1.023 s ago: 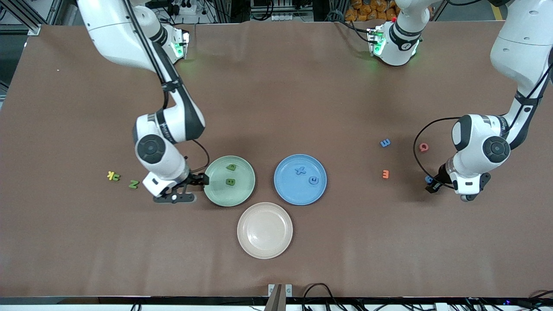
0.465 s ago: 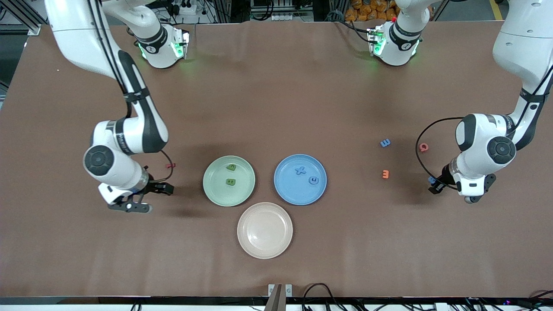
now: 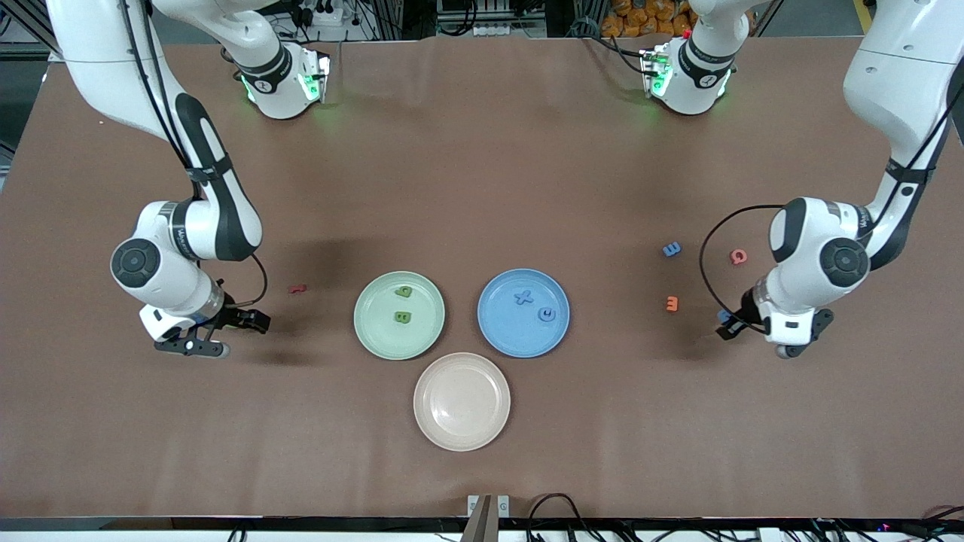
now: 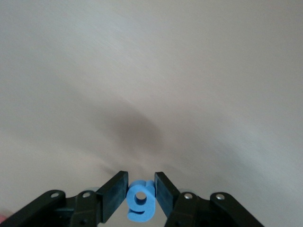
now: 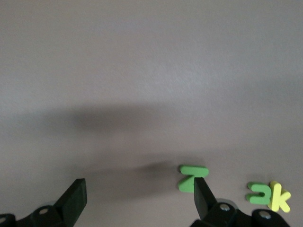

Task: Sort letters by color into matching plates
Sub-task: 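Carry the blue g to the blue plate while the right gripper reaches Z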

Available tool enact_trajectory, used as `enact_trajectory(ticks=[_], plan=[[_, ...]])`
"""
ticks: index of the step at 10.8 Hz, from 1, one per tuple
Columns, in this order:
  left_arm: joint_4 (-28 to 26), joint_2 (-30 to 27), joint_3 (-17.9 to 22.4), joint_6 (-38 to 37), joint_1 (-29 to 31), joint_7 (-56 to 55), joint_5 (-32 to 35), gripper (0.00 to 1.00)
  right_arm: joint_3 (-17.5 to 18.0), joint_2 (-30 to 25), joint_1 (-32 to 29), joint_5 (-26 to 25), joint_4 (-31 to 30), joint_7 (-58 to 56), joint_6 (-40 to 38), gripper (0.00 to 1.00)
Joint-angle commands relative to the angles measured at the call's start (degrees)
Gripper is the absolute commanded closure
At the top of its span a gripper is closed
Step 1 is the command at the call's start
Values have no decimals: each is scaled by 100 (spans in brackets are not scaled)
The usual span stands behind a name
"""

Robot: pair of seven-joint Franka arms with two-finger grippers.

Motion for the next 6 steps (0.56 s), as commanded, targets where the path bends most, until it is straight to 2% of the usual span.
enact_trajectory(ticks=[1, 3, 6], plan=[[228, -71, -202, -419, -670, -685, 167, 100, 107, -386, -240, 0, -622, -303, 290, 0], [404, -62, -202, -622, -1417, -1254, 166, 100, 125, -369, -389, 0, -790, -408, 634, 0], [641, -53, -202, -763, -2288, -1888, 149, 100, 151, -333, -574, 0, -782, -436, 635, 0]])
